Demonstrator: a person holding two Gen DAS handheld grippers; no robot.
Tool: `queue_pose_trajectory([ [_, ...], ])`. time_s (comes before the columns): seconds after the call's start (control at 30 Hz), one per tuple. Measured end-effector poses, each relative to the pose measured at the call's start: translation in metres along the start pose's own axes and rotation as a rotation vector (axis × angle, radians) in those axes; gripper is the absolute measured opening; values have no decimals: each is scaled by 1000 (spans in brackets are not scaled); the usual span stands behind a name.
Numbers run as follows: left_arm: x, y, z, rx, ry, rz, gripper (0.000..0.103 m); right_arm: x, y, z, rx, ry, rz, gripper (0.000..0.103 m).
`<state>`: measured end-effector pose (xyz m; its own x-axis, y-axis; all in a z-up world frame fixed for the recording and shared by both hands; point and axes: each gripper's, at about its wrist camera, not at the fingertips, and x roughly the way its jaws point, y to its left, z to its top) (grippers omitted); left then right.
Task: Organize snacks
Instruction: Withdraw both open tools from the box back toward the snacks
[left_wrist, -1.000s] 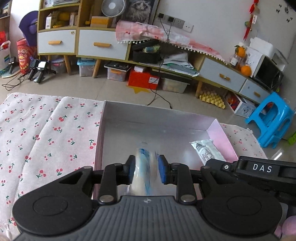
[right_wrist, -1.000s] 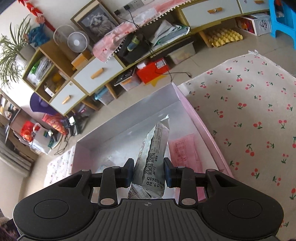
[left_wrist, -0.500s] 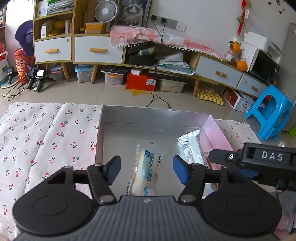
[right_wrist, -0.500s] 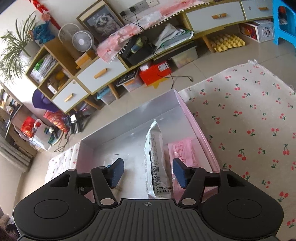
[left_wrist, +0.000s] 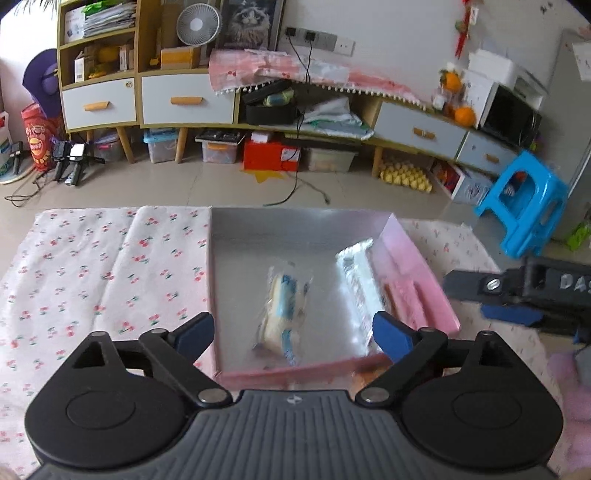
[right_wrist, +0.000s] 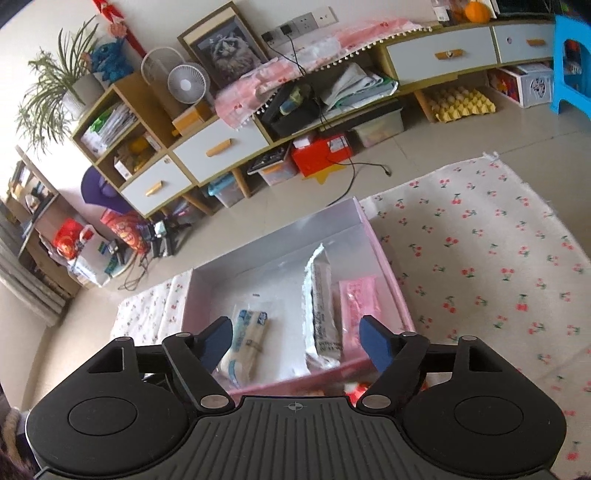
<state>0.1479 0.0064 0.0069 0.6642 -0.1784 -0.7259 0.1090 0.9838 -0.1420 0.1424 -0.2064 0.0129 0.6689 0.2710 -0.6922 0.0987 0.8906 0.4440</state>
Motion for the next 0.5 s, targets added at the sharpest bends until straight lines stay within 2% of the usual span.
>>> queue_pose_trajectory([
  [0.13, -8, 6, -6, 34, 24, 42, 95, -13, -2, -6, -10, 7, -12, 83],
  [0.37, -22, 23, -16, 2, 53, 100, 99, -25, -3, -22, -1, 34, -22, 88],
  [0.5, -31, 36, -33, -22, 49, 126, 100, -21, -6, -41, 13, 95, -23, 89],
])
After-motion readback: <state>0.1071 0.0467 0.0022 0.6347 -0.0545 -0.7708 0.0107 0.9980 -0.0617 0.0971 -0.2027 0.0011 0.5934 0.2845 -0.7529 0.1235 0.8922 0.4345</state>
